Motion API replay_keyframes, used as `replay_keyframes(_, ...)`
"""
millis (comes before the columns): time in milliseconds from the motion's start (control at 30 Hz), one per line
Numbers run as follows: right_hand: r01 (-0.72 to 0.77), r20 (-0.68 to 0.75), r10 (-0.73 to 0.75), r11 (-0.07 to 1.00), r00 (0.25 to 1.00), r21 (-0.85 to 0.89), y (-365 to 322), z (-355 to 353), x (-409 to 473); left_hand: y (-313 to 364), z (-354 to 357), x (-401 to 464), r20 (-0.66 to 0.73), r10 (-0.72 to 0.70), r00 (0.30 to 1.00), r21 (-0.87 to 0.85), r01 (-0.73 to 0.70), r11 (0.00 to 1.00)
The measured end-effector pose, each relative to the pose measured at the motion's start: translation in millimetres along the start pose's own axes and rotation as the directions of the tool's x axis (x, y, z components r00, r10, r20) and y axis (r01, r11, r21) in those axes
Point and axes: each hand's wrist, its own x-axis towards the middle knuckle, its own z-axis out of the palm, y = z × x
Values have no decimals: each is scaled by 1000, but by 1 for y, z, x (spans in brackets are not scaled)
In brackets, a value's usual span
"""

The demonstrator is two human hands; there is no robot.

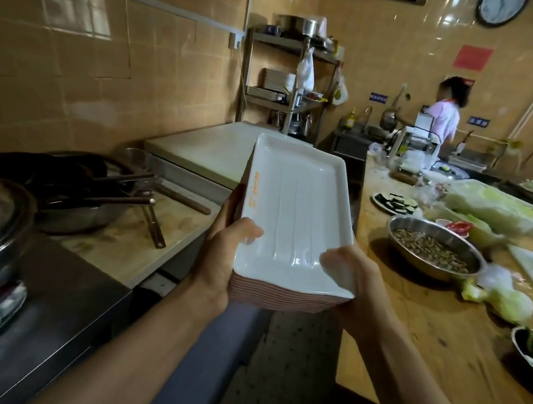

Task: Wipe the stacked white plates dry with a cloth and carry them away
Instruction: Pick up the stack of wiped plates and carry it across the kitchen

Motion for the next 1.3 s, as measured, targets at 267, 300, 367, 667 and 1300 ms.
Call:
replay_keyframes(267, 54, -87, -72, 980, 994, -189, -16, -8, 149, -41, -17, 174, 113, 11, 993, -66, -3, 998)
replay_keyframes(300, 55, -100, -75, 979, 992, -197, -19, -10, 168, -43, -17, 197, 138, 6, 990, -70, 4, 998)
replay_keyframes(367, 67, -122, -88, 983, 989, -170, -25, -19, 206, -46, -14, 240, 181, 4, 984, -63, 8, 998)
replay_keyframes(667, 143, -209, -168, 981, 963, -133, -37, -105, 369, -102, 22, 414, 274, -30, 961, -15, 36, 999)
replay_keyframes(1300, 219, -94, -238, 959, 967, -183, -107, -279, 732, -220, 120, 776, 241, 16, 970, 23, -22, 999)
